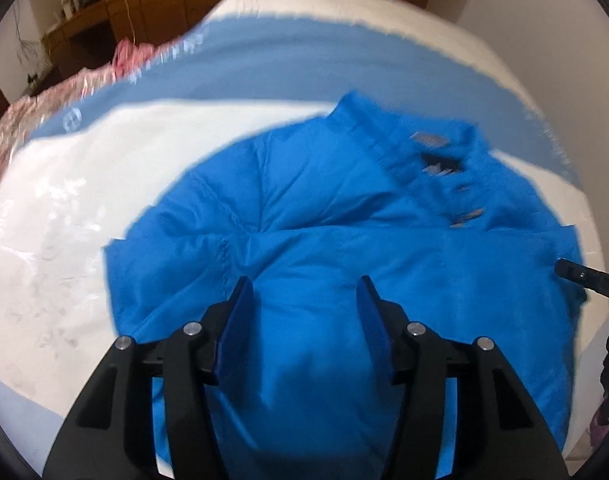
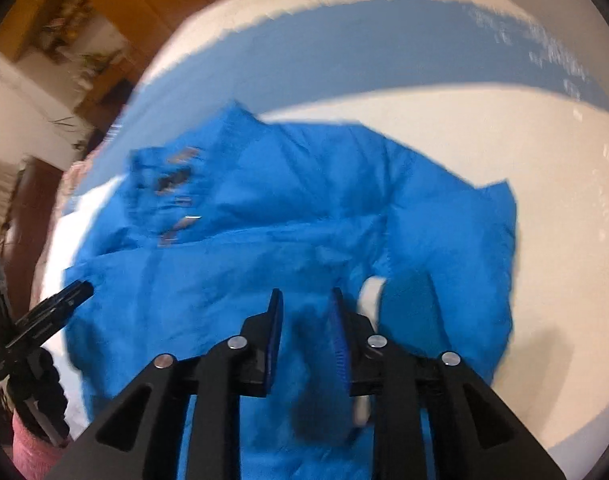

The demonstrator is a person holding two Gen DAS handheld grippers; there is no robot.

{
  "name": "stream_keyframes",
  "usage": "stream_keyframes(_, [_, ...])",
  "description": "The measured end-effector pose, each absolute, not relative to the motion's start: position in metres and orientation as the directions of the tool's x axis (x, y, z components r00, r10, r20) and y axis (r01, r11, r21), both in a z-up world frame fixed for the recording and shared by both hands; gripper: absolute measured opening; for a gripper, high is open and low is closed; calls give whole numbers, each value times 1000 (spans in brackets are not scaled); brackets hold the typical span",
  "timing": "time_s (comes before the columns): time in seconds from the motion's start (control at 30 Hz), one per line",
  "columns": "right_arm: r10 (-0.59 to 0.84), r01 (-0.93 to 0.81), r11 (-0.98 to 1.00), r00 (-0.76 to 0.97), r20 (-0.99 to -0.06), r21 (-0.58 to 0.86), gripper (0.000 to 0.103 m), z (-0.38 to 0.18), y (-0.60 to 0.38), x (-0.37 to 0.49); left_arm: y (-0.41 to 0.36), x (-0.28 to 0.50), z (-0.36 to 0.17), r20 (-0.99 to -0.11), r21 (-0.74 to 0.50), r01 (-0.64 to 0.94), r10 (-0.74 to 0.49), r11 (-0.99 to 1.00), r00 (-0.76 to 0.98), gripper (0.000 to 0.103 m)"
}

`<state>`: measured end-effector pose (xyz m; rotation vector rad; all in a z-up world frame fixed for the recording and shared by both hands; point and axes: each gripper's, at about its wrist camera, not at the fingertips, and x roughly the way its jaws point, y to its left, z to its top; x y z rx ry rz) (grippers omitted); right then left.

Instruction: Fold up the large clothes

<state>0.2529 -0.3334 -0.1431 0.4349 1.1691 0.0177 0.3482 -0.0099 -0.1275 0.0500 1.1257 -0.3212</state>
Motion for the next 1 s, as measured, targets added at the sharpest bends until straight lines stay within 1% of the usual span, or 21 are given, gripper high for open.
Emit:
stream_keyframes(0.07, [270,140,923,425,-864,358,26,-126,-318,238,-11,330,-115,-877,-123,306,-247,944,411,54])
stream_keyframes(0.17, [299,80,929,416,-859,363,26,-122,-299,219,-17,302,-110,-867,-106,346,-257,932,428,54])
stream_keyframes(0.23, [290,71,936,396,-871,343,26,-132,-288,215,-23,292,-120,-877,-97,360,-251,928,409,54])
stream_keyframes(0.33, [232,108,953,339,-912,283,25,-160,-280,216,-30,290,-149,-910,-57,362,-198,930,364,55])
stream_keyframes(0.4, [239,108,952,326,-915,287,24,-177,-280,217,-31,289,-165,-914,-40,380,-188,924,361,56])
stream_keyframes(0.5, [238,113,951,325,-915,288,24,-181,-279,220,-35,288,-166,-913,-9,381,-163,924,374,56])
stream_keyframes(0.57, [250,125,945,324,-912,303,24,-173,-283,216,-32,288,-159,-918,-33,370,-174,929,356,55])
stream_keyframes(0.63, [283,114,931,375,-883,347,26,-154,-290,199,-15,282,-138,-911,-73,335,-199,939,361,55])
stream_keyframes(0.67, [300,95,926,403,-865,366,27,-142,-294,186,-6,276,-129,-904,-81,327,-208,942,375,56])
stream_keyframes(0.7, [309,85,922,425,-851,377,32,-131,-301,170,3,268,-123,-899,-84,322,-212,943,384,61])
stream_keyframes(0.73, [312,83,920,440,-842,384,35,-125,-305,158,21,254,-111,-890,-98,314,-225,944,396,64])
stream_keyframes(0.77, [319,80,915,458,-830,396,41,-118,-311,141,33,242,-107,-886,-111,308,-235,945,400,69])
stream_keyframes(0.8, [335,76,906,472,-815,417,43,-112,-320,114,51,227,-102,-886,-125,295,-240,947,396,71])
stream_keyframes(0.83, [350,75,898,477,-806,434,44,-110,-326,93,65,215,-102,-890,-133,285,-241,949,387,72])
stream_keyframes(0.93, [377,88,878,478,-793,470,51,-113,-337,45,107,174,-111,-907,-177,240,-253,954,337,74])
stream_keyframes(1.0, [388,122,861,469,-793,493,58,-121,-345,7,128,151,-120,-913,-220,210,-277,953,300,75])
